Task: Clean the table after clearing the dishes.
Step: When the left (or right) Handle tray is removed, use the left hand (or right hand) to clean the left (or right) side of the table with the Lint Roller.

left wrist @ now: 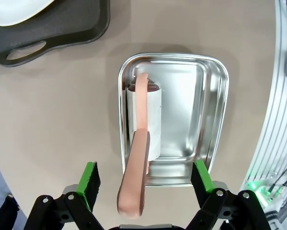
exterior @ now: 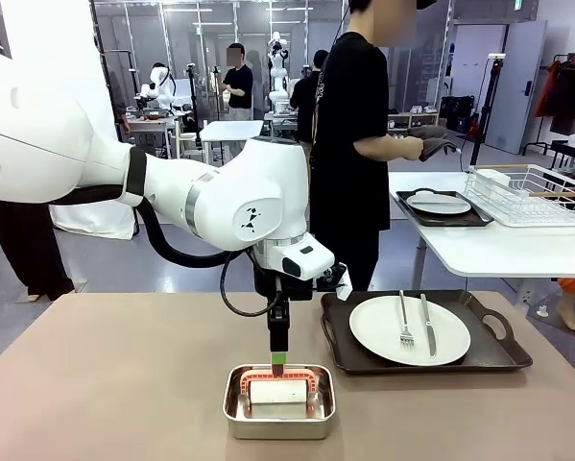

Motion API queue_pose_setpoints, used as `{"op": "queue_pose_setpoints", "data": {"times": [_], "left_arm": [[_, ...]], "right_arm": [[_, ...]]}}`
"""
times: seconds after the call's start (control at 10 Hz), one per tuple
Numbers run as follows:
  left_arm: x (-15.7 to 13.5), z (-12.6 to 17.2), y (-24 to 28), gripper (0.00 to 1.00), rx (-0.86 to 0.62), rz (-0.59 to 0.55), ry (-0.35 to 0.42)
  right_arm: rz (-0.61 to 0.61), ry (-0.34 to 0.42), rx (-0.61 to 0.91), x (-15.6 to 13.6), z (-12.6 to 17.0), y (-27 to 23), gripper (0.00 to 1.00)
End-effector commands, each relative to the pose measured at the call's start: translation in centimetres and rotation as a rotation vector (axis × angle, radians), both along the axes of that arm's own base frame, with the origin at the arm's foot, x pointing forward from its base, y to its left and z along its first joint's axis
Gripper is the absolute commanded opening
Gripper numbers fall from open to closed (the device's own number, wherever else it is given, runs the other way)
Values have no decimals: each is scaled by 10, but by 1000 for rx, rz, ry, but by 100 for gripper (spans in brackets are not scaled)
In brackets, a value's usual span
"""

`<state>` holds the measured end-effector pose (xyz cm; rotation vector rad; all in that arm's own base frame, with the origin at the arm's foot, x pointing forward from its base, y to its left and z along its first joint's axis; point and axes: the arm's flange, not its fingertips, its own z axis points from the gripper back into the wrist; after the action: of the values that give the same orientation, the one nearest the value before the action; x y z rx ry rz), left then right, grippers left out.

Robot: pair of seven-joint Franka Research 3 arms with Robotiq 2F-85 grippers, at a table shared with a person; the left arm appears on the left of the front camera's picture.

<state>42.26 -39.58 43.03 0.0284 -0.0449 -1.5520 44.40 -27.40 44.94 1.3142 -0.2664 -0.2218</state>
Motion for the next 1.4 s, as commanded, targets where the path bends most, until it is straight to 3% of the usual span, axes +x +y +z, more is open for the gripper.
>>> {"op": "queue_pose_setpoints", "data": {"times": [0.0,0.9,1.3], "left_arm": [[-4,-6,2,88,2,16,-46],[-2,-1,1,0,24,30,-62],[-3,2,4,2,7,37,-56]], "right_arm": [[0,-6,-1,-1,3,1,100],[0,-6,-1,-1,3,1,100],[0,-6,-1,-1,3,1,100]]}}
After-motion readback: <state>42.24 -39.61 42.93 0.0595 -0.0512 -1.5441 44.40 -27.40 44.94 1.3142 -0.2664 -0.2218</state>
